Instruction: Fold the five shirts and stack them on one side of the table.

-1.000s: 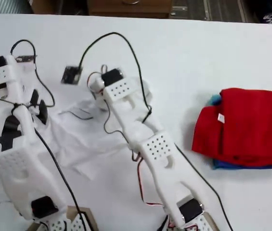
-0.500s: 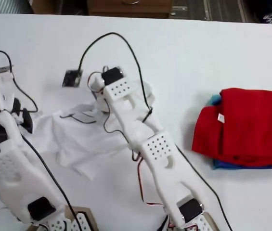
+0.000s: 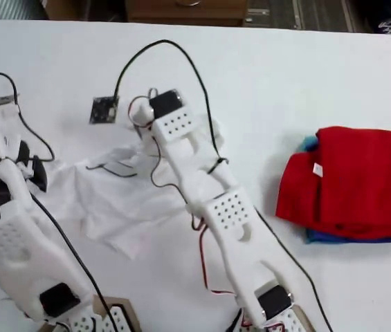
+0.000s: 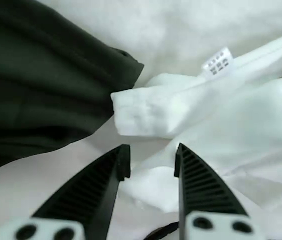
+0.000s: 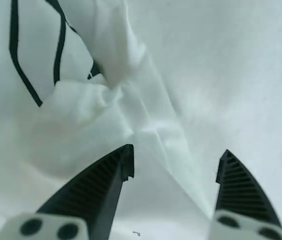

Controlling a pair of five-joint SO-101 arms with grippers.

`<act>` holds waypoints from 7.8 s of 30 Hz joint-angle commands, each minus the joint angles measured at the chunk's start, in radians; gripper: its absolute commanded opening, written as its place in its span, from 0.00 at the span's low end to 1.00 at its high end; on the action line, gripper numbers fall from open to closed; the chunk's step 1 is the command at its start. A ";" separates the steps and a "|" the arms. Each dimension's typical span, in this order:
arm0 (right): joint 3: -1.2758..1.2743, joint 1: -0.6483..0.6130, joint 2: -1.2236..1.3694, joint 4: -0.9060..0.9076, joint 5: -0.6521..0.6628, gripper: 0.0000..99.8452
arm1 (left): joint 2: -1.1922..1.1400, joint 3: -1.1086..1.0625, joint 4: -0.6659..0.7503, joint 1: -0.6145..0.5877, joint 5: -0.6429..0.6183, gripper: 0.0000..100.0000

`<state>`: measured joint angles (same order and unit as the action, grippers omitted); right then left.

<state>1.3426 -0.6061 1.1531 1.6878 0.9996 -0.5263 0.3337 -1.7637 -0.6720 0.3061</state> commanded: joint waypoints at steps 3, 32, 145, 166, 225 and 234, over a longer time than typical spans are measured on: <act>0.015 0.002 -0.002 0.004 0.035 0.28 | 0.078 0.004 -0.014 -0.009 0.000 0.17; -0.190 -0.070 -0.151 0.025 0.068 0.33 | 0.077 0.004 -0.014 -0.009 0.002 0.17; -0.061 0.070 -0.082 -0.033 0.199 0.31 | 0.077 0.002 0.018 0.069 0.000 0.17; -0.012 0.051 -0.013 0.022 0.224 0.31 | 0.075 0.002 0.020 0.069 -0.003 0.17; -0.445 0.108 -0.321 0.008 0.298 0.31 | 0.075 0.004 0.028 0.061 -0.006 0.17; -0.434 0.122 -0.375 0.010 0.298 0.31 | 0.075 0.004 0.029 0.063 -0.006 0.17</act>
<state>0.8730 -0.4987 0.8861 1.6909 1.2912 -0.5263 0.3337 -1.7300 -0.6061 0.3061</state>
